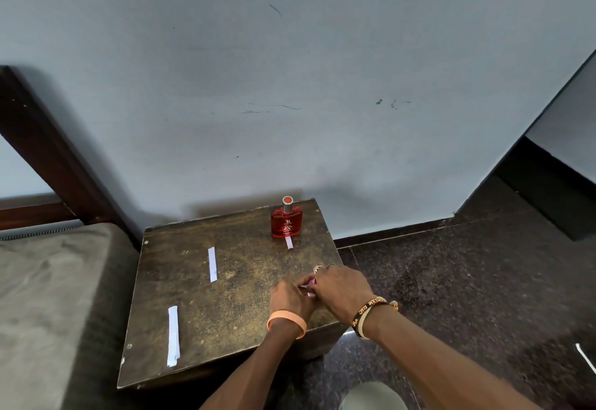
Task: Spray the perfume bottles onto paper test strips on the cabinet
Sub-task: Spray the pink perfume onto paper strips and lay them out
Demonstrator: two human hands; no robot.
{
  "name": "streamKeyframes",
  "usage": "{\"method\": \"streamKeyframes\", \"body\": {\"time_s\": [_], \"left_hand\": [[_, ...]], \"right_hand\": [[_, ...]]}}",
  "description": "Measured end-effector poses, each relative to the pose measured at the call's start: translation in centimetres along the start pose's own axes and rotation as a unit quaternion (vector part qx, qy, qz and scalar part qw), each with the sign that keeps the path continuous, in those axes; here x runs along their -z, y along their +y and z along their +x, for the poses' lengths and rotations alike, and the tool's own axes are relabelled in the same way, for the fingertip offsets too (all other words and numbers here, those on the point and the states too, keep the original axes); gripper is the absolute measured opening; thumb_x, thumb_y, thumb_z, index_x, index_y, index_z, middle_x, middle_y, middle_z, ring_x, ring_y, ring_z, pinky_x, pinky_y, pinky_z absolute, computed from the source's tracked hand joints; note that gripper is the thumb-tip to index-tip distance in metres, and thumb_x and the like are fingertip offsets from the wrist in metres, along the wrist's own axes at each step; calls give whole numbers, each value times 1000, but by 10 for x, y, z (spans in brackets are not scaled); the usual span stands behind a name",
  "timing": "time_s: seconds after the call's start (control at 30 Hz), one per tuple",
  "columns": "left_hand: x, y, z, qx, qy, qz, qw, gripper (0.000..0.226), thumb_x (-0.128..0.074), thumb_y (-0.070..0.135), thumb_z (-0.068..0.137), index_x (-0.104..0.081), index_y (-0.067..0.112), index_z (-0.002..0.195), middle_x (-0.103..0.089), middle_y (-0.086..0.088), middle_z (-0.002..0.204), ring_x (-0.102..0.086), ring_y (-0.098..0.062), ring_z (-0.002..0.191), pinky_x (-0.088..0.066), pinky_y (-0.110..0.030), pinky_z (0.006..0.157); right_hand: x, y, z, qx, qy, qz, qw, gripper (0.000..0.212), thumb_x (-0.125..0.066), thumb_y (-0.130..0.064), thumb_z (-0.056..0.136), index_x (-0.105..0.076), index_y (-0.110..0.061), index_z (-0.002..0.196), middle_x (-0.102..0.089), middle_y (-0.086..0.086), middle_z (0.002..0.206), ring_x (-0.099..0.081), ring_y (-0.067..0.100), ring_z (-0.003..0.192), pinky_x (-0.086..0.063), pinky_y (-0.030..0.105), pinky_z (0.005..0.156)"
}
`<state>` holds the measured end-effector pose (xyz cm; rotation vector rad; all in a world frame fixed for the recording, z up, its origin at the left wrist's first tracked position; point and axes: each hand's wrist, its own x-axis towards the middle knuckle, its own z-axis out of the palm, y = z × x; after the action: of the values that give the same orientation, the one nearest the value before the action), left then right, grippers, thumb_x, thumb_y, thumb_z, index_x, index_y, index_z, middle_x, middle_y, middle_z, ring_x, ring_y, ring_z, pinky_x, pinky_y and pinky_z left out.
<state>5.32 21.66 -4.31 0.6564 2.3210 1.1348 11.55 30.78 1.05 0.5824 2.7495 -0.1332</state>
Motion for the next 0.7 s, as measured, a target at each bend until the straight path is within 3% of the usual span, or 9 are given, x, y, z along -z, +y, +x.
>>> {"method": "streamKeyframes", "body": {"time_s": [0.1,0.23,0.47,0.7], "left_hand": [[-2,-2,2,0,11,4,1000,25,-75,17,73,-77,32,94,-75,7,74,-69,-6,69,-49,-12,68],[-4,-5,3,8,12,0,1000,26,-79,21,70,-77,34,92,-75,9,71,-69,-7,69,-57,-26,70],[-4,-5,3,13,11,0,1000,29,-78,19,70,-77,32,95,-75,8,73,-69,-4,67,-57,-24,73],[-2,-2,2,4,7,-2,1000,26,-77,14,70,-77,29,91,-74,3,69,-69,-12,66,-57,-26,73]], "right_hand": [[4,0,0,-7,1,16,1000,29,-44,-29,102,-53,-11,122,-61,11,116,-64,31,103,-55,44,86],[4,-1,-1,1,-7,-1,1000,27,-49,-23,100,-51,-10,124,-61,12,118,-63,31,105,-55,42,86],[5,0,-1,9,1,17,1000,28,-50,-26,100,-54,-13,124,-62,10,117,-64,29,103,-55,42,86],[8,-3,2,-2,6,49,999,24,-53,-24,99,-54,-12,119,-63,9,114,-65,28,102,-55,41,85]]}}
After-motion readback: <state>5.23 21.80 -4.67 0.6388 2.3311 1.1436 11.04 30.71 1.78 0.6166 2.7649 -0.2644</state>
